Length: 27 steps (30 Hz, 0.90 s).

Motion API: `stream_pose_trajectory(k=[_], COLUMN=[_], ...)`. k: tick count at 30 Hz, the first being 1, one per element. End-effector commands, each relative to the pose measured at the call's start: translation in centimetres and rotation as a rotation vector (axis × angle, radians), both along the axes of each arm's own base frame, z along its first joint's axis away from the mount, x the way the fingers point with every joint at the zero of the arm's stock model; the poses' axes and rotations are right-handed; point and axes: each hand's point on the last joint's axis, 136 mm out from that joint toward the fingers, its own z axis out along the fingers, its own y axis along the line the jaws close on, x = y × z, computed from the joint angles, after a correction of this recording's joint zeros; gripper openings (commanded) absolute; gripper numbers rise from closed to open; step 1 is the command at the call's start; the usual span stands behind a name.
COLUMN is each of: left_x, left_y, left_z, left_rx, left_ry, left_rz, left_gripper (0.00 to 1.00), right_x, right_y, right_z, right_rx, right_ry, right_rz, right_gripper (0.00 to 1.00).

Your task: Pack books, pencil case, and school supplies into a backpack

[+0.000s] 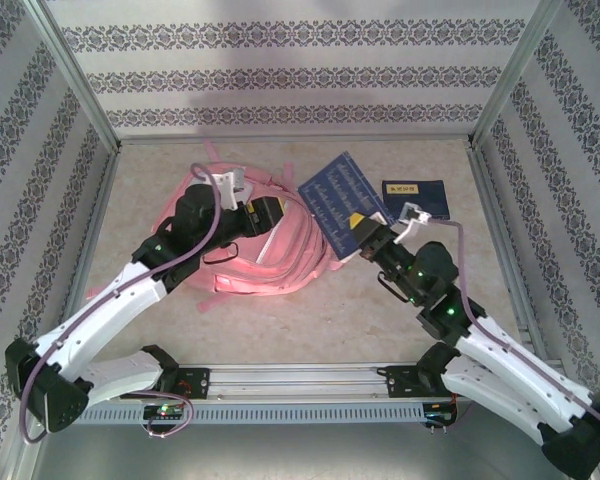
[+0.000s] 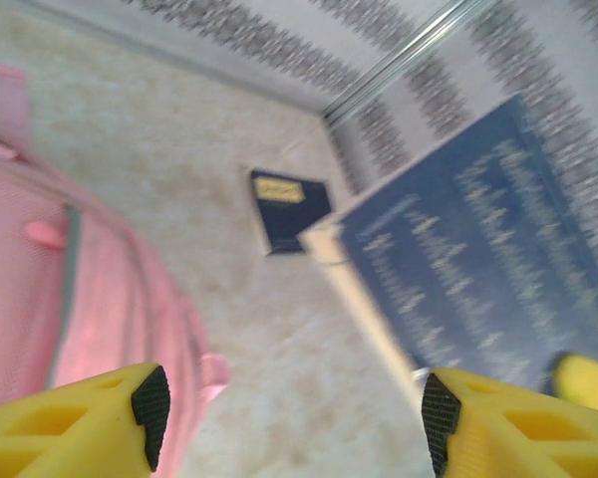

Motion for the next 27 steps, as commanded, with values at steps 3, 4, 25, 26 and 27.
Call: stream_pose_trajectory(k=[3, 4, 25, 26, 27], left_x=[0.4, 1.0, 5.6, 5.7, 5.8], left_y=[0.2, 0.0, -1.5, -1.2, -1.0], left_z=[-7.2, -7.9, -14.6, -14.3, -13.9], left_rx=[0.329, 0.355, 0.513, 0.514, 0.508], left_ry=[0.172, 0.19, 0.33, 0.325, 0.318], left_rz=[-0.072, -0.075, -0.101, -0.094, -0.089], left_gripper=[0.69, 0.69, 0.61, 0.61, 0.61], right_x=[-0.2, -0.2, -1.2, -1.2, -1.2], right_y=[-4.0, -4.3, -5.0, -5.1, -5.1], right_z=[-5.6, -6.0, -10.3, -10.5, -10.6], right_rx=[-0.141, -0.127, -0.109, -0.111, -0.112], right_ry=[0.102, 0.11, 0.186, 0.188, 0.189], right_rz=[-0.14, -0.145, -0.125, -0.127, -0.126], right_gripper=[0.0, 0.0, 0.0, 0.0, 0.0])
